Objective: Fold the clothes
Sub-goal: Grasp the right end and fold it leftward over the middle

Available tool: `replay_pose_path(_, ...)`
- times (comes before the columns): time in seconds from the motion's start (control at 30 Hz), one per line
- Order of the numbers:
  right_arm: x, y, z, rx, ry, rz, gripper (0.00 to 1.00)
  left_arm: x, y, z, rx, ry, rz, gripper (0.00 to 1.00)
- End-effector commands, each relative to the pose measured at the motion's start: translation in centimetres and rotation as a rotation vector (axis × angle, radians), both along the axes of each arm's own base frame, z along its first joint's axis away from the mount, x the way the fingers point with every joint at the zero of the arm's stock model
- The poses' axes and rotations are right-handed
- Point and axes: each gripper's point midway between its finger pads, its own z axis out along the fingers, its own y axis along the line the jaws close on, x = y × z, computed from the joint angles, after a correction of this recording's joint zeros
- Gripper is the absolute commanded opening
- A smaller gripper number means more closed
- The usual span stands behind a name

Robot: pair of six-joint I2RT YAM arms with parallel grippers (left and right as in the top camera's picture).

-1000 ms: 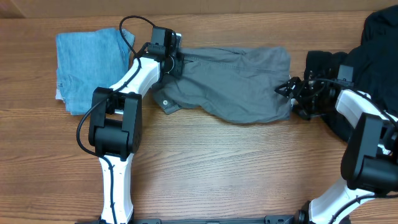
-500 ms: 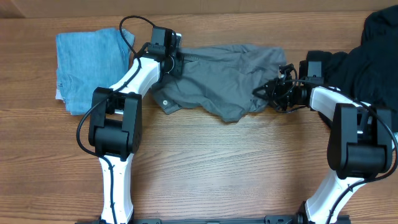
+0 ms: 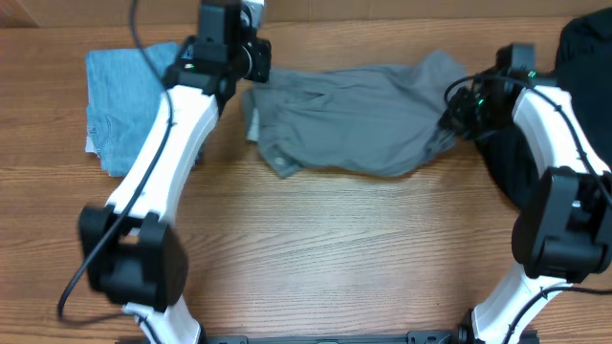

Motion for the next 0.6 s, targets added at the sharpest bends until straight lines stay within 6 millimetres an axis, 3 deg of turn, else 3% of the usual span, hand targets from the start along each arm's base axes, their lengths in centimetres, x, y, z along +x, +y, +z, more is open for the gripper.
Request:
replay_pose_path(0.0,1.6,-5.3,7.7,-0.348,-0.138,-0.074,0.04,-1.9,0.5,3.1,-0.008,-0.019,0.006,0.09)
replay_pose_path(0.1,2.2,-5.0,10.8,-0.421,-0.192,-0.06,0.04,-3.0,0.7,3.2,-0.002,0.013,0.003,0.09)
replay_pose_path(0.2,2.7,-3.3,12.3,-0.455,-0.228,-0.023,0.04,-3.9,0.9,2.4,0.009,0.062,0.003,0.06)
replay_pose_path(0.4,2.8,4.4,12.5,-0.516,-0.282,0.2,0.04,-4.6,0.9,1.7,0.012,0.102,-0.003,0.04)
replay_pose_path(0.57,1.7,11.1,12.4,-0.592,-0.336,0.453,0.04,-5.2,0.3,1.4,-0.012,0.13,-0.035,0.04)
